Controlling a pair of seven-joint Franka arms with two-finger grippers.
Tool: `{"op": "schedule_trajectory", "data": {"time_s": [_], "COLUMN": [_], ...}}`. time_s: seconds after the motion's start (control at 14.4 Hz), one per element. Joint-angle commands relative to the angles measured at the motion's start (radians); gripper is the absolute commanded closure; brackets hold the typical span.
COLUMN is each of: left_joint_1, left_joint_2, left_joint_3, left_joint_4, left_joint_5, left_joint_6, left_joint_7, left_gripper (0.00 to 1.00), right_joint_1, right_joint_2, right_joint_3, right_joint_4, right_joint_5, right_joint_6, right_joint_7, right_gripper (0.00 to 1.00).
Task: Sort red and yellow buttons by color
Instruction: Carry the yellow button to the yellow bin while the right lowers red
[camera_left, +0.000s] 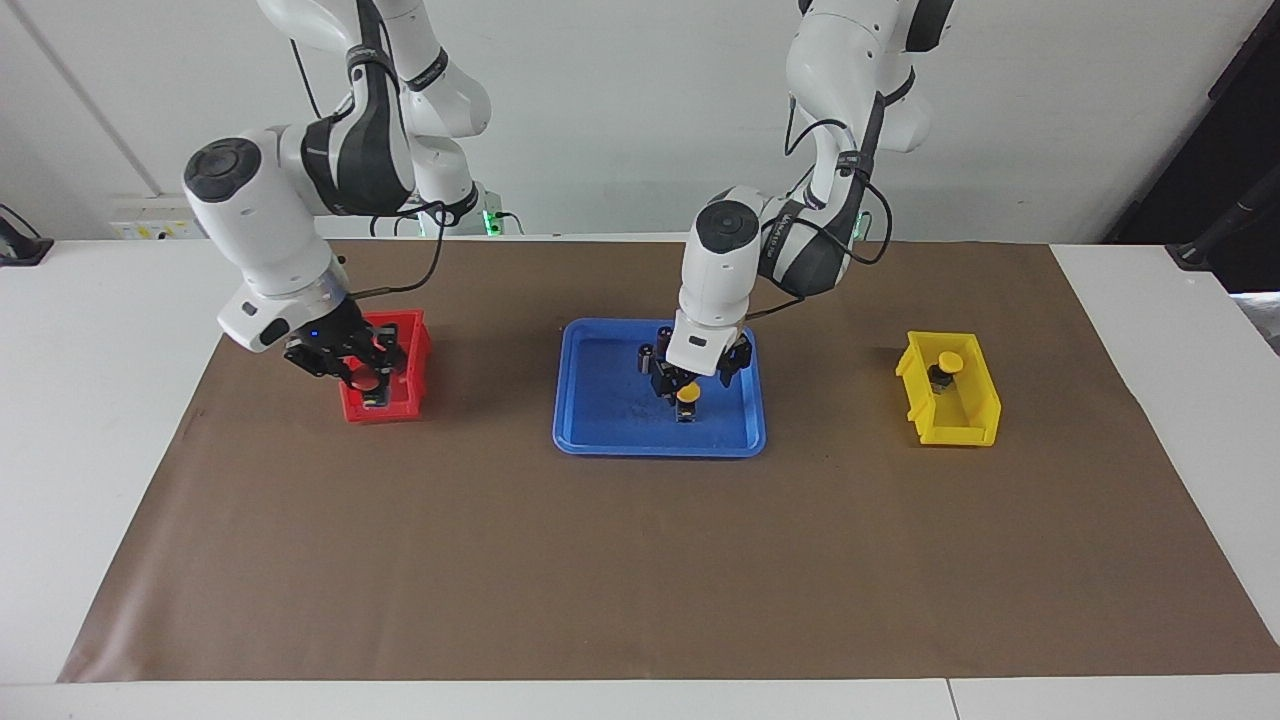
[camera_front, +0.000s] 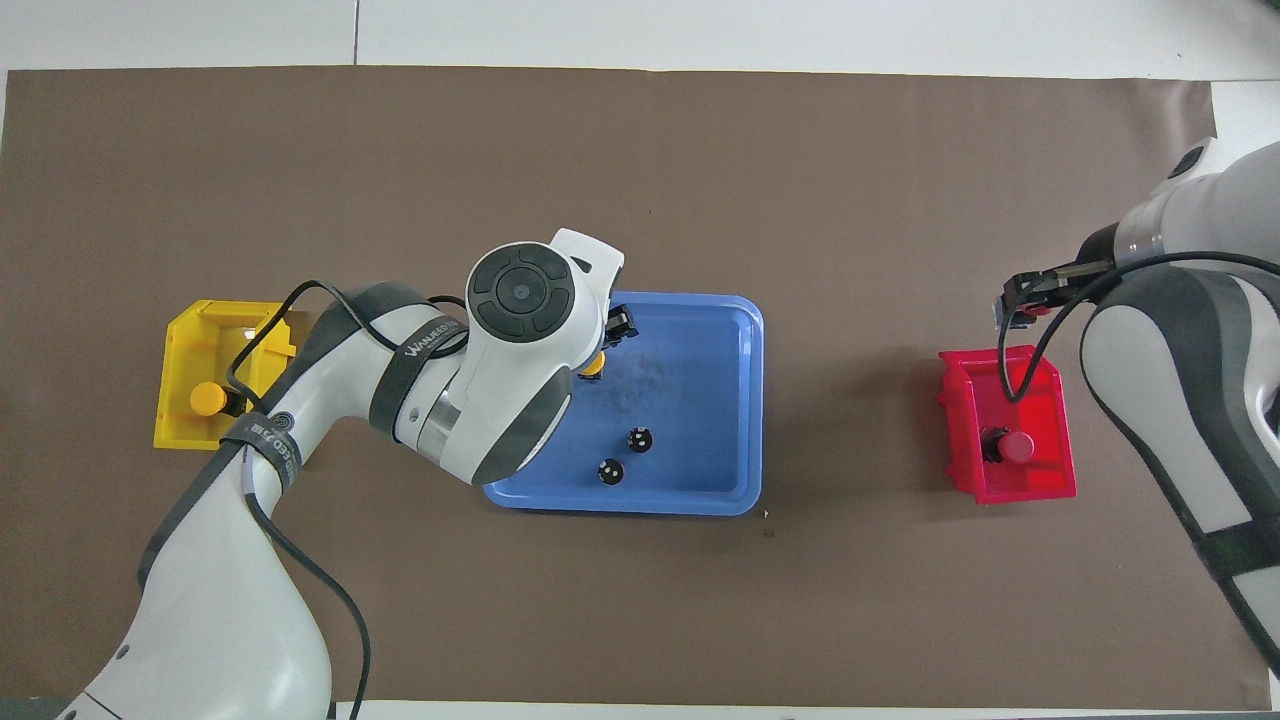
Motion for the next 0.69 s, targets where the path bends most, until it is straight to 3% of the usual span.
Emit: {"op": "schedule_trajectory", "data": {"time_s": [0.0, 0.62], "left_joint_1": [-0.012, -0.012], "left_joint_2": [0.015, 0.030], "left_joint_3": [0.004, -0.008], "left_joint_4": [0.027, 0.031], "left_joint_5": [0.028, 0.028], "left_joint_6": [-0.012, -0.001], "left_joint_7": [-0.032, -0.047], "left_gripper": [0.13, 0.39], "right_joint_1": [-0.024, -0.029], "right_joint_2": [-0.074, -0.145], "right_joint_3": [0.015, 0.014], "right_joint_4": [-0.131, -0.336], "right_joint_5": [0.020, 0.030], "right_joint_6": [0.047, 0.182], "right_joint_7": [-0.070, -0.101], "right_gripper": [0.74, 0.74]}}
